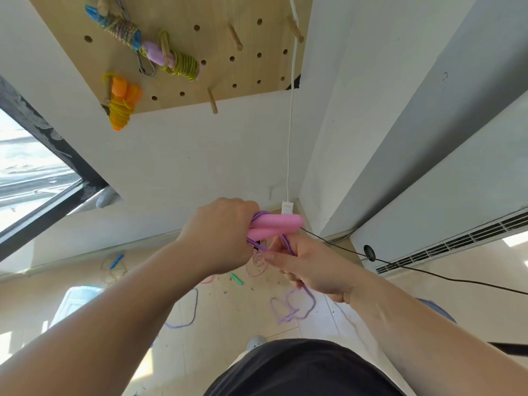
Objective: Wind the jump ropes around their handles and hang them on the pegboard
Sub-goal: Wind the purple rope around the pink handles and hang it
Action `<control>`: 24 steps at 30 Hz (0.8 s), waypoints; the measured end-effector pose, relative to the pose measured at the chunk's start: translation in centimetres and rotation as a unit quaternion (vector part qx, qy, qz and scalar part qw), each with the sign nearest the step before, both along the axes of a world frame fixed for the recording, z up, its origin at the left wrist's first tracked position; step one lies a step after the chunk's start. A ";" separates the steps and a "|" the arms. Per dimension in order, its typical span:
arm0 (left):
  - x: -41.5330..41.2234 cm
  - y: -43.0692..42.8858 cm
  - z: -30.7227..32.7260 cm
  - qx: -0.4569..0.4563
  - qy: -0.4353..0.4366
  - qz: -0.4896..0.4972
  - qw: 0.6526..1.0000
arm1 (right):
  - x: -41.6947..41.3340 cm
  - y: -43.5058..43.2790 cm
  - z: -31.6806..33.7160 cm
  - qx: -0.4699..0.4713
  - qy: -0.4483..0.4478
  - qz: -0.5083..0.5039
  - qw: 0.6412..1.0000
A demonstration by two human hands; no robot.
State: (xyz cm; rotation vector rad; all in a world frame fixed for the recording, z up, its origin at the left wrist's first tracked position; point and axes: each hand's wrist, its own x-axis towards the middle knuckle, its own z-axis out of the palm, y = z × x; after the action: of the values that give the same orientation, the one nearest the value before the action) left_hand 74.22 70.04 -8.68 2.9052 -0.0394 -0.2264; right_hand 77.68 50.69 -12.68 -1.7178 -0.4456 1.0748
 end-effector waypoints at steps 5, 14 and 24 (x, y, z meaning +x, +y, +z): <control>-0.1 -0.8 -0.4 -0.001 -0.007 -0.015 1.000 | 1.8 -1.7 1.6 -0.077 -0.074 0.077 0.991; -1.0 -0.6 -0.8 0.047 0.067 -0.071 0.994 | 4.7 -4.3 3.6 -0.087 -0.048 0.081 0.992; 0.4 -0.4 -4.3 0.031 0.122 -0.005 0.992 | 2.5 -1.4 3.9 -0.187 -0.339 0.069 0.919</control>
State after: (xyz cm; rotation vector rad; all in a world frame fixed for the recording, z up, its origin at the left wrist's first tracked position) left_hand 74.60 69.64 -12.94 2.9162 -0.0073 -0.5918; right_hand 80.15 49.26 -8.77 -2.4316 -0.8432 0.6511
